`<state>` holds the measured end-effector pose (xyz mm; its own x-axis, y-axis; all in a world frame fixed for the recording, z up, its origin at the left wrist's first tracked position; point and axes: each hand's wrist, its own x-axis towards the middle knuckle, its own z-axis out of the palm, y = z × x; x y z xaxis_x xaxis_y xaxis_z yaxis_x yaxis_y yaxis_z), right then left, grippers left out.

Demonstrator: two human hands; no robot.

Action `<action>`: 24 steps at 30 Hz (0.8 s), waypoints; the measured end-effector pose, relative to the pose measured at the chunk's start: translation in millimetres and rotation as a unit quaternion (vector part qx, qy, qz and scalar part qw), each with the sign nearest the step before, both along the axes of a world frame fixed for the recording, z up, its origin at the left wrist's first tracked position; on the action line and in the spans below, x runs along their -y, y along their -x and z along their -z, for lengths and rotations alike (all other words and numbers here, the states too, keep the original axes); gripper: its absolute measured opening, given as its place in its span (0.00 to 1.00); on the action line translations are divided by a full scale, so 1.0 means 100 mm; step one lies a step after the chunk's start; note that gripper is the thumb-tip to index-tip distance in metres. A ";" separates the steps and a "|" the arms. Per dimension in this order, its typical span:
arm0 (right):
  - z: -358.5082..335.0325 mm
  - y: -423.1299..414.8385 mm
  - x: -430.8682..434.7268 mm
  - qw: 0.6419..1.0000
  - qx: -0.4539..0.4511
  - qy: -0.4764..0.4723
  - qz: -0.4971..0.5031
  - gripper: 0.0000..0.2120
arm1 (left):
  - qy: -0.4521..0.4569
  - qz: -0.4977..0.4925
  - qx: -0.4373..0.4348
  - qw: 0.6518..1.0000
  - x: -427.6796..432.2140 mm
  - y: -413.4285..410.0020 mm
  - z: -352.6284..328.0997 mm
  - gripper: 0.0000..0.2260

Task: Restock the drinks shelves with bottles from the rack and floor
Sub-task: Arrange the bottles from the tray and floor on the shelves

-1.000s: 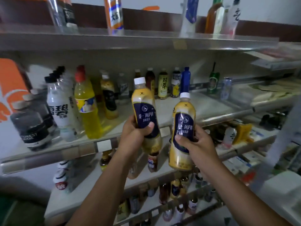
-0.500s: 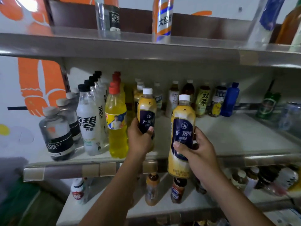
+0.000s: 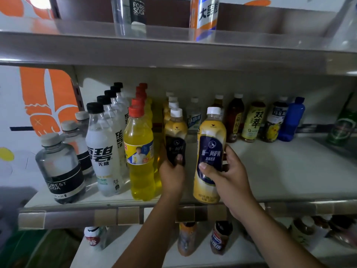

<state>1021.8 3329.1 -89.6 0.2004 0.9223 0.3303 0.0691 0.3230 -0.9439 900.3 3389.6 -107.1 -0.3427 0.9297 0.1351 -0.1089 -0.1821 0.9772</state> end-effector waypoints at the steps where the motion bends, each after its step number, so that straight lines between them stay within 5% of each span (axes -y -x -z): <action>1: 0.01 0.01 -0.03 1.000 -0.003 0.001 -0.004 0.36 | -0.006 0.004 0.000 1.000 -0.01 0.01 0.01 0.12; 7: 0.04 0.07 -0.17 1.000 -0.008 0.000 -0.018 0.40 | 0.017 0.032 0.031 0.999 -0.02 0.02 0.00 0.18; 14: 0.15 0.18 -0.26 0.999 0.001 -0.002 -0.034 0.40 | 0.013 0.074 0.019 0.997 0.09 0.08 -0.03 0.11; 20: 0.25 0.31 -0.32 0.998 -0.005 -0.019 -0.054 0.38 | -0.087 0.049 -0.135 0.986 0.54 0.14 0.09 0.37; 24: 0.28 0.41 -0.31 0.997 -0.007 -0.020 -0.072 0.37 | -0.105 0.047 -0.255 0.960 0.71 0.18 0.21 0.37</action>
